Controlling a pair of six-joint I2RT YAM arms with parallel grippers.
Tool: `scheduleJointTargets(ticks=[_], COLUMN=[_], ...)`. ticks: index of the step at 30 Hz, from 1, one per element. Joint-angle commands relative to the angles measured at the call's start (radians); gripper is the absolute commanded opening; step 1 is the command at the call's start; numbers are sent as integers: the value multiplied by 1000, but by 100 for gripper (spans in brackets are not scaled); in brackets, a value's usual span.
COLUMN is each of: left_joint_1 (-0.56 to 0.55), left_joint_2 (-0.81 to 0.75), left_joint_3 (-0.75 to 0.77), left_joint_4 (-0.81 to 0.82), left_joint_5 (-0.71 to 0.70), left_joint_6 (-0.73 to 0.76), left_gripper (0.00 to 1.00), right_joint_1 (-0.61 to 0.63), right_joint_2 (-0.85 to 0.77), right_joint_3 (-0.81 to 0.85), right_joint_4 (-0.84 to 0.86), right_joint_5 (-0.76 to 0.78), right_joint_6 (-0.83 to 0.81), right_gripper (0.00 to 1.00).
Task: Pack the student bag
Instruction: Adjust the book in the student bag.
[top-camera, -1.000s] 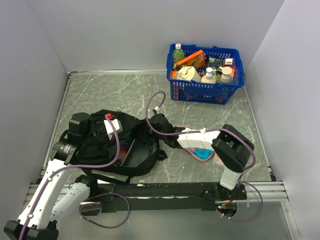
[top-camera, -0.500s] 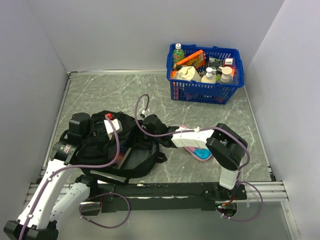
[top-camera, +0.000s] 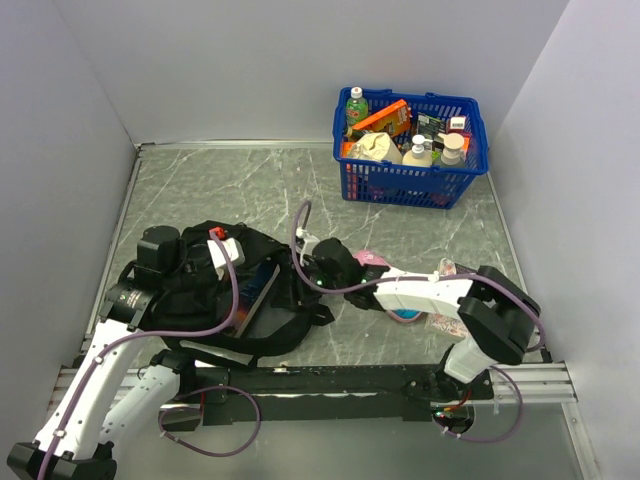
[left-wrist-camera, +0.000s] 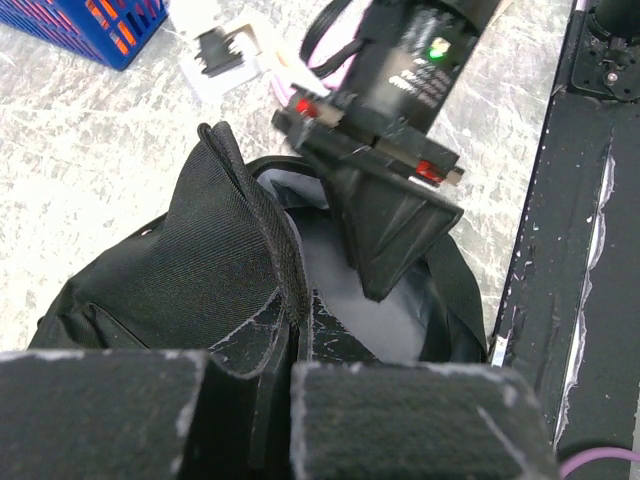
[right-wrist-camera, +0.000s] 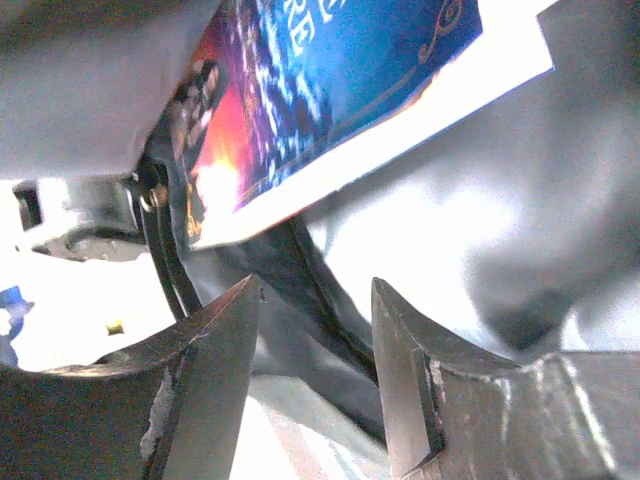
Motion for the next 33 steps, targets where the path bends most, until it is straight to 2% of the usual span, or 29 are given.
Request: scheduleJointTargets(ticks=[1,2,3,5,6,10,18,20,26,33], left_joint_1=[-5,-6,-6,-5,-5,-6,-6,-6,-6,-6], left_joint_2=[-17,-17,-17,-20,-18,-2,14,12,-6,-8], left_joint_3=[41,44,49,50,50,66,86,90,77,64], left_joint_4=[60,58,57,67,72,75,83,74,44,71], left_joint_5=[29,26,24,21,23,24,17,14,3,3], left_joint_6=[-16,-16,-18,-27,-39,-42,-35,-31,-8,-27], left_gripper=[1,1,1,1,1,1,1,1,1,1], right_joint_1=[19,36,44,79,90,111,146,145,140,142], right_joint_2=[-74,-76,-68,-48,-29,37,186,200,69,73], right_joint_3=[-116,-142,-171,-173,-155,-80,80,65,-15,-52], right_joint_4=[187,243,314,363,376,440,408,432,423,402], right_joint_5=[76,85,105,122,137,99,68,50,65,50], right_joint_6=[-90,-96,-98,-110,-115,-100,-58,-41,-123,-144], right_gripper=[49,44,32,14,0,0,0,0,0,0])
